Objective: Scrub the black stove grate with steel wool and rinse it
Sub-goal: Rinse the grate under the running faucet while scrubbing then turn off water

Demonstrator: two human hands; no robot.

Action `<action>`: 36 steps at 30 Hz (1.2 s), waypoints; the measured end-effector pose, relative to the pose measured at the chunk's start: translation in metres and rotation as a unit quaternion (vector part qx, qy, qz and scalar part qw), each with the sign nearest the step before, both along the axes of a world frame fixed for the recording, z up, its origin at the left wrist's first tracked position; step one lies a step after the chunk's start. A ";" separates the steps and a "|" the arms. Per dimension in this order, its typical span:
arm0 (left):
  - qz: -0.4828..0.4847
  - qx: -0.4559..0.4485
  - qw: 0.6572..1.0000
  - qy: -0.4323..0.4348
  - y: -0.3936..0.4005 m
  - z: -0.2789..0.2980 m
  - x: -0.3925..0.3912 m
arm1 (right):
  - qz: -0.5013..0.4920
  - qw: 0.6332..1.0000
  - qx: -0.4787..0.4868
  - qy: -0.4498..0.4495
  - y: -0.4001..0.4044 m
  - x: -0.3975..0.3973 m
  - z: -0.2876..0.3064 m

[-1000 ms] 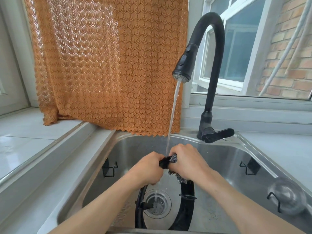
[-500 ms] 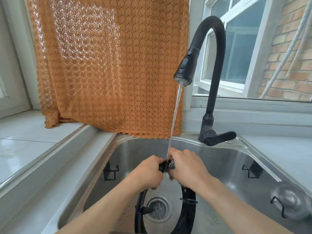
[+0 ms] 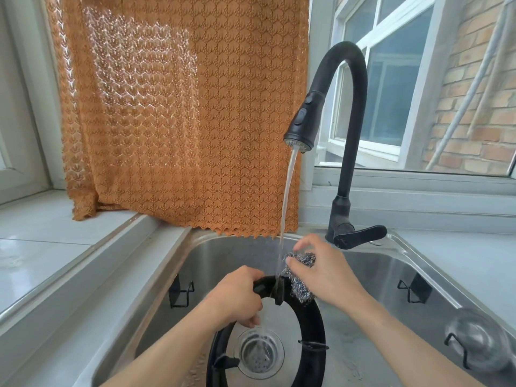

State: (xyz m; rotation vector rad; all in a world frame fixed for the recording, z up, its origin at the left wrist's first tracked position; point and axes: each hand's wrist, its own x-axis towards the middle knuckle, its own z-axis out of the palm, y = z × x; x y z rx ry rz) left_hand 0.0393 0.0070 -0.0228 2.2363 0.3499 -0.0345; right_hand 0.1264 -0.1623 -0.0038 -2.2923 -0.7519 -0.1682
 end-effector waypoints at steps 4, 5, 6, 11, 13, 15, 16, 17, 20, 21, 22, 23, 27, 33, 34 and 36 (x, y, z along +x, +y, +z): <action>-0.004 0.048 0.999 0.011 0.003 -0.001 0.000 | -0.036 0.990 -0.118 0.062 -0.009 -0.001 0.004; -0.004 0.044 0.999 0.014 0.003 0.000 0.000 | -0.032 0.983 -0.153 0.091 -0.008 -0.004 0.002; -0.004 0.041 0.999 0.017 0.004 0.000 0.000 | -0.027 0.977 -0.174 0.123 -0.006 -0.007 0.001; -0.009 0.026 1.000 0.013 0.004 0.003 -0.001 | -0.011 0.963 -0.159 0.218 0.006 -0.011 -0.012; -0.016 0.032 0.999 0.005 0.005 0.002 0.000 | -0.014 0.952 -0.090 0.292 0.013 -0.009 -0.020; -0.020 0.030 0.999 -0.008 0.005 0.003 0.000 | -0.024 0.918 0.012 0.396 0.018 -0.007 -0.026; -0.022 0.030 0.999 -0.014 0.004 0.003 0.000 | -0.023 0.890 0.067 0.449 0.020 -0.005 -0.026; -0.025 0.033 0.999 -0.021 0.004 0.004 0.000 | -0.008 0.861 0.117 0.495 0.020 -0.006 -0.025; -0.027 0.052 0.998 -0.038 0.003 0.003 0.002 | 0.020 0.807 0.178 0.562 0.017 -0.008 -0.019; -0.027 0.055 0.997 -0.040 0.003 0.003 0.002 | 0.017 0.803 0.190 0.564 0.016 -0.007 -0.020; -0.029 0.054 0.997 -0.041 0.003 0.003 0.001 | 0.004 0.805 0.201 0.558 0.015 -0.005 -0.021; -0.030 0.051 0.997 -0.043 0.003 0.004 0.000 | -0.014 0.811 0.208 0.546 0.016 -0.003 -0.024; -0.030 0.053 0.997 -0.051 0.002 0.004 0.000 | -0.058 0.824 0.204 0.526 0.018 0.000 -0.032; -0.013 0.060 0.997 -0.054 0.001 0.004 0.003 | -0.082 0.822 0.244 0.508 0.019 0.002 -0.032; -0.010 0.062 0.997 -0.054 0.001 0.004 0.003 | -0.080 0.819 0.250 0.511 0.020 0.003 -0.031; -0.005 0.066 0.996 -0.054 0.003 0.003 0.002 | -0.067 0.810 0.255 0.523 0.020 0.002 -0.030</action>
